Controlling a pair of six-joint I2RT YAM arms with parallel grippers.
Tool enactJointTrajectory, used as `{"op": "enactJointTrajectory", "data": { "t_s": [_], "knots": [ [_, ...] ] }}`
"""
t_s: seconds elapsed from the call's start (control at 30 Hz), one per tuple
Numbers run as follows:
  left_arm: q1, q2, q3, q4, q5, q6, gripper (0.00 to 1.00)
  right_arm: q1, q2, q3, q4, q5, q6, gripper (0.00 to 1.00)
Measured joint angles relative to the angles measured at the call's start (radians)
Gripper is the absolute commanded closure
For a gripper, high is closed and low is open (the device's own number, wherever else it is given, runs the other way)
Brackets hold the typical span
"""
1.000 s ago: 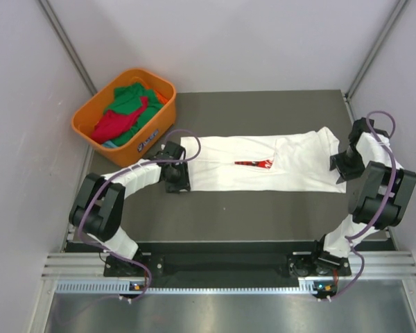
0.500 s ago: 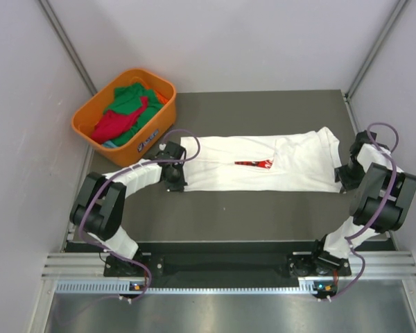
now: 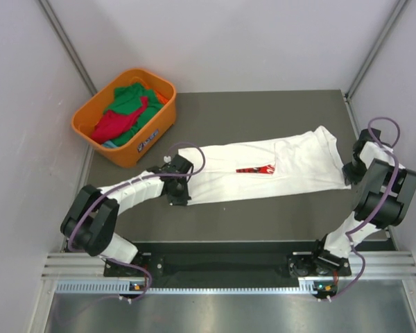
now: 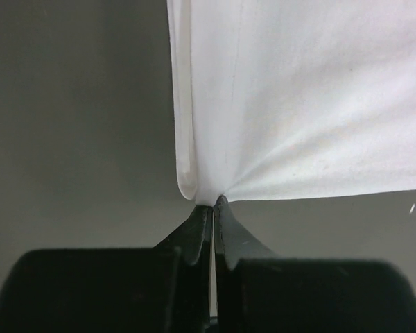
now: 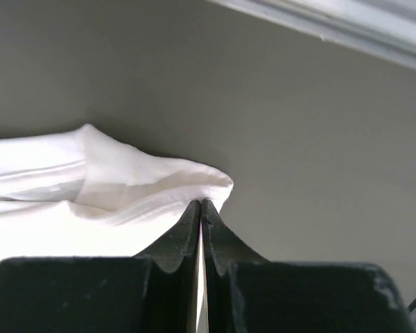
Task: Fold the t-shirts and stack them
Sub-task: Fold the tshirt
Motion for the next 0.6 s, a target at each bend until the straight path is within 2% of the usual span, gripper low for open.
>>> {"op": "enactJointTrajectory", "data": {
  "t_s": [0.07,0.2,0.23,0.27,0.3,0.37,0.47,0.6],
  "knots": [
    [-0.015,-0.021,-0.014,-0.011,0.003,-0.023,0.99,0.000,0.013,0.030,0.008,0.004,-0.022,1.00],
    [-0.043,-0.056,-0.037,-0.020,0.008,-0.075,0.86,0.000,0.061,0.088,0.047,-0.013,-0.084,1.00],
    [-0.053,-0.068,-0.046,-0.021,0.010,-0.089,0.81,0.000,0.080,0.104,0.056,-0.023,-0.101,1.00],
    [-0.065,-0.081,-0.055,-0.028,0.010,-0.100,0.67,0.000,0.098,0.117,0.065,-0.027,-0.115,1.00],
    [-0.074,-0.092,-0.063,-0.038,0.010,-0.108,0.63,0.000,0.118,0.131,0.076,-0.027,-0.129,1.00],
    [-0.091,-0.120,-0.081,-0.064,0.019,-0.138,0.47,-0.001,0.148,0.150,0.094,-0.027,-0.143,1.00],
    [-0.105,-0.175,-0.091,-0.097,0.039,-0.177,0.43,-0.002,0.164,0.155,0.099,-0.026,-0.153,1.00],
    [-0.106,-0.245,-0.072,-0.127,0.047,-0.195,0.43,-0.008,0.164,0.155,0.109,-0.032,-0.163,1.00]
  ]
}}
